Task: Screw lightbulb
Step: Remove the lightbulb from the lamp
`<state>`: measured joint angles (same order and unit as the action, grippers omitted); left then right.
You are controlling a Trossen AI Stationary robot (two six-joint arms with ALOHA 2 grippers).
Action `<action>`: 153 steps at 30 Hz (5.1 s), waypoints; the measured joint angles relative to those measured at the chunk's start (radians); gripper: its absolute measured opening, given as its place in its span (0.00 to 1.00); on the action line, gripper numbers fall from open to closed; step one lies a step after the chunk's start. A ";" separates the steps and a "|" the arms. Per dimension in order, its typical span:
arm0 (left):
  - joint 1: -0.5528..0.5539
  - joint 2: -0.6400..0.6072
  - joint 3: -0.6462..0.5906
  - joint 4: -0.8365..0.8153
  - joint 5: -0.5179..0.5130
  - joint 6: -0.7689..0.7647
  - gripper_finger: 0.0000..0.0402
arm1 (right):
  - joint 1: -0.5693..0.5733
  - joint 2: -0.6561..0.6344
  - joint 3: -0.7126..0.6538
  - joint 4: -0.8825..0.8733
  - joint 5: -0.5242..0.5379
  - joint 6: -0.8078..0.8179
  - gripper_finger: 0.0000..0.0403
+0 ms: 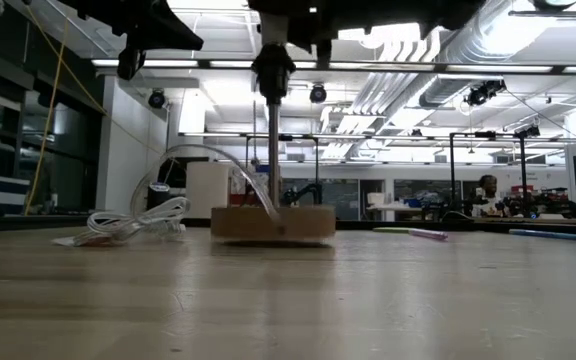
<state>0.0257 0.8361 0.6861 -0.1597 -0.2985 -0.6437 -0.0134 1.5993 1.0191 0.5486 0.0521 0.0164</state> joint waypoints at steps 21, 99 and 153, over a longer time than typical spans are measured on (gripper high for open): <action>-0.001 0.000 0.000 -0.001 0.008 0.011 0.00 | 0.001 -0.002 0.074 -0.316 0.000 0.044 0.50; 0.302 0.378 0.108 0.531 0.681 0.147 0.00 | 0.187 -0.187 0.140 -0.592 0.280 0.316 0.00; 0.148 0.244 0.107 0.269 0.556 0.174 0.00 | 0.025 -0.238 0.140 -0.744 0.233 0.244 0.00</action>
<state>0.1734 1.0805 0.7929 0.1088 0.2573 -0.4698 0.0116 1.3613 1.1591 -0.1957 0.2848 0.2607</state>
